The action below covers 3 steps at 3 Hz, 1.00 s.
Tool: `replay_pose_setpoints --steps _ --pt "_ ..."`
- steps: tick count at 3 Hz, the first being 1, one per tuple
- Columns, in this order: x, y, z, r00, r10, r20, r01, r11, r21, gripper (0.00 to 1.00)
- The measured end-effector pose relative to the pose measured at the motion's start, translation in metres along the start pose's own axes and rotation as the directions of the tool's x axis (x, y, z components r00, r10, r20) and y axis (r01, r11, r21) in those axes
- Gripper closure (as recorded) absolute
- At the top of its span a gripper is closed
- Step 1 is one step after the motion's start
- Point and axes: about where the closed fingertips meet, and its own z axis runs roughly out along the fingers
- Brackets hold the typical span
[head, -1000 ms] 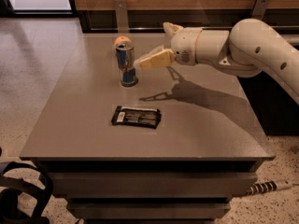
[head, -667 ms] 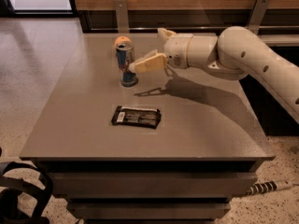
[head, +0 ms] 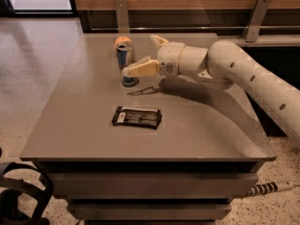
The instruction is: Knock redbull can over
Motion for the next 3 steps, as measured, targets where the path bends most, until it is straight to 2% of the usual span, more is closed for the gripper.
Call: replay_pose_setpoints --steps 2,3 --pt "0.003 0.019 0.003 0.999 0.046 0.027 -0.045 0.9987 -0.026 0.0" --pt "0.003 0.026 0.011 0.996 0.062 0.064 -0.059 0.9975 -0.039 0.0"
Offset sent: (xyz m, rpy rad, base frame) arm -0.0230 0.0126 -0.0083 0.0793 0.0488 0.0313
